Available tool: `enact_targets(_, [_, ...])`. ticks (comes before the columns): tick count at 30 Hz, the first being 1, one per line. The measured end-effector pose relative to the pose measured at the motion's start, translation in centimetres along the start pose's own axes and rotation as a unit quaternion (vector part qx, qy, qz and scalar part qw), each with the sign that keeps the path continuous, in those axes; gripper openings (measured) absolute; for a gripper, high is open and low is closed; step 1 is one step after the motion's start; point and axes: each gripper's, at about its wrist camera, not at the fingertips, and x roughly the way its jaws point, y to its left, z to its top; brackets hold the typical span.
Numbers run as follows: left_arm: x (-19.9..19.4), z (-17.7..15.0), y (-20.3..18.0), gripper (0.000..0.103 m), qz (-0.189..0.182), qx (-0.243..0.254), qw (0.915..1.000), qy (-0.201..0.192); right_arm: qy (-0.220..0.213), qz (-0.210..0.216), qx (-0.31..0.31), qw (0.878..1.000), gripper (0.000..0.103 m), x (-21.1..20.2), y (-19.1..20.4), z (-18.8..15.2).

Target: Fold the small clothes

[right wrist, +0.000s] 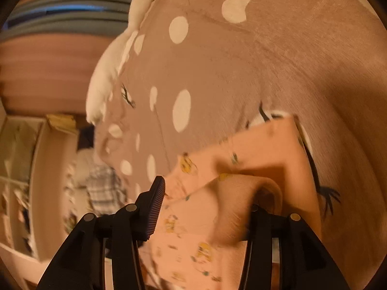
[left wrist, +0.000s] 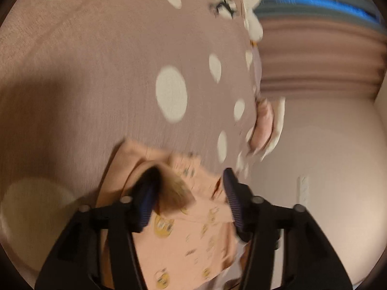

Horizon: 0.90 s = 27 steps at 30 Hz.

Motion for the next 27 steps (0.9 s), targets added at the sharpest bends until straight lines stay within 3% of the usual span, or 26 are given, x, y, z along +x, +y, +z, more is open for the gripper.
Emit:
enact_targets(3, [-1.0, 1.2, -0.4, 0.055, 0.016, 0.002, 0.9992, -0.037, -0.022, 0.023, 0.037, 0.999, 0.056, -0.5, -0.4, 1.2])
enact_targets(5, [-1.7, 1.6, -0.7, 0.055, 0.027, 0.006, 0.998, -0.056, -0.05, 0.025, 0.023, 0.998, 0.056, -1.3, -0.1, 1.7])
enact_targets(7, [-2.2, 1.6, -0.8, 0.055, 0.033, 0.008, 0.9974, -0.064, -0.08, 0.016, 0.012, 0.997, 0.056, -2.7, 0.0, 1.7])
enact_targets(11, [-3.2, 0.0, -0.9, 0.055, 0.063, 0.04, 0.9957, -0.055, -0.079, 0.028, -0.013, 0.996, 0.058, -4.5, -0.2, 0.5])
enact_targets(20, [-5.9, -9.0, -0.8, 0.057, 0.106, 0.168, 0.9799, -0.015, -0.074, -0.011, -0.153, 0.985, 0.074, -10.6, -0.1, -7.0])
enact_targets(27, [-7.2, -15.0, -0.8, 0.057, 0.123, 0.232, 0.9647, -0.014, -0.062, -0.015, -0.165, 0.984, 0.08, -12.3, -2.1, -12.1])
